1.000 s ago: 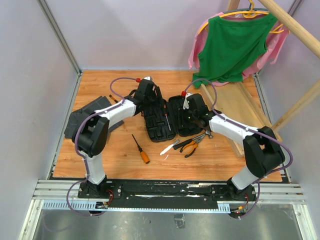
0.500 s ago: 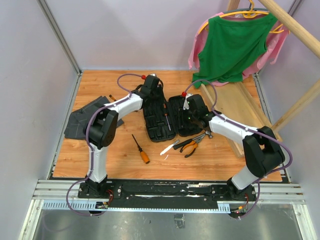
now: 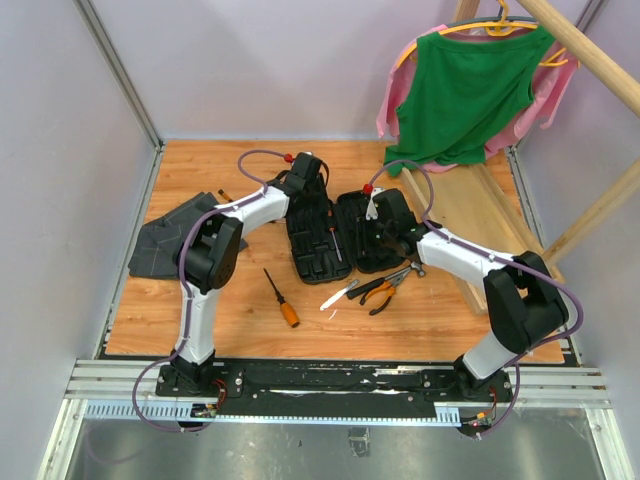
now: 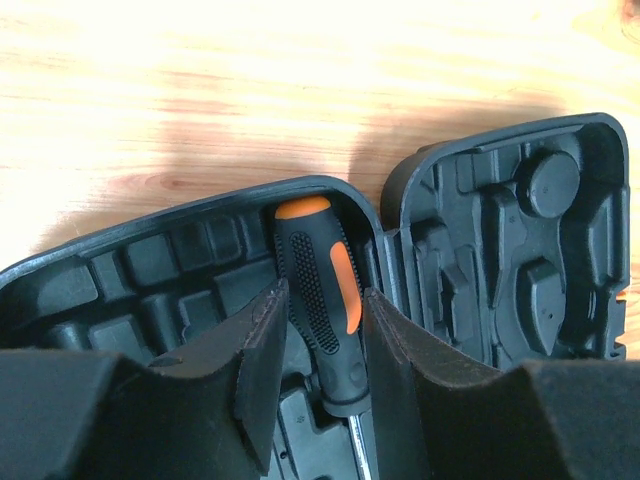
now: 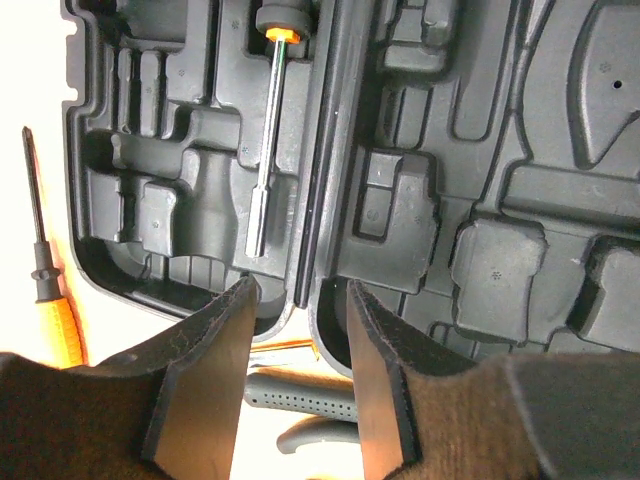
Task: Sort the tools into containers
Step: Place the screwdriver in the storage box.
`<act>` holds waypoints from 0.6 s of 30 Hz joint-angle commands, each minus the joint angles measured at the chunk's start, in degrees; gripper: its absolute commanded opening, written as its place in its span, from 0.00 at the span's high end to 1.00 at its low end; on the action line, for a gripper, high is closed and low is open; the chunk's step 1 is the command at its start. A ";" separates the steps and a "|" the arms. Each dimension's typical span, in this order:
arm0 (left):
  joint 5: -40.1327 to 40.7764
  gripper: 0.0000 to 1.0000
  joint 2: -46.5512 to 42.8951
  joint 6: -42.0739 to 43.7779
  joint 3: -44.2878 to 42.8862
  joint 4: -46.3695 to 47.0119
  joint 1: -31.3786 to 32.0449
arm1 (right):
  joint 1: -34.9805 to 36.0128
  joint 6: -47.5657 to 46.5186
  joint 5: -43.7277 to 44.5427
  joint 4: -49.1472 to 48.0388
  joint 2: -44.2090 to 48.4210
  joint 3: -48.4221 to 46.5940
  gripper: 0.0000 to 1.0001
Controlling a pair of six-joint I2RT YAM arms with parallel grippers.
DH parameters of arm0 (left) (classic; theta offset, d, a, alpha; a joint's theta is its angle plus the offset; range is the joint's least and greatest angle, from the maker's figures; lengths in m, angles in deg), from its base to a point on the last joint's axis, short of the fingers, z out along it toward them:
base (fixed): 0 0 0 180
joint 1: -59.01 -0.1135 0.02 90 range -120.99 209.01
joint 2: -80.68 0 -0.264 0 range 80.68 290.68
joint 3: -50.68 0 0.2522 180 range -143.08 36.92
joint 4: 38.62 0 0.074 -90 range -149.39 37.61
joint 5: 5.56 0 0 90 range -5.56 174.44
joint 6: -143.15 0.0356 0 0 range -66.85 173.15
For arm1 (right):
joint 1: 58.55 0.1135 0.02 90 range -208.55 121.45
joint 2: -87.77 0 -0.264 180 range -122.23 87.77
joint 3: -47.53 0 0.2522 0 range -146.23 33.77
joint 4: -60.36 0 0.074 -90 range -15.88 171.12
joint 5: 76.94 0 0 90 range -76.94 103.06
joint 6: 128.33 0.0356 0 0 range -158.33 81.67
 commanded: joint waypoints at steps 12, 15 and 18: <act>1.00 0.61 2.59 0.10 -2.81 -2.31 0.08 | -0.44 1.78 -0.90 -1.58 -1.28 -0.47 0.58; 1.96 0.61 2.76 0.15 -2.64 -2.87 0.08 | -0.42 2.07 -1.34 -1.78 -1.26 -0.57 0.58; 2.23 0.61 3.24 0.30 -2.72 -3.07 0.08 | -0.40 2.25 -1.75 -1.78 -1.45 -0.74 0.58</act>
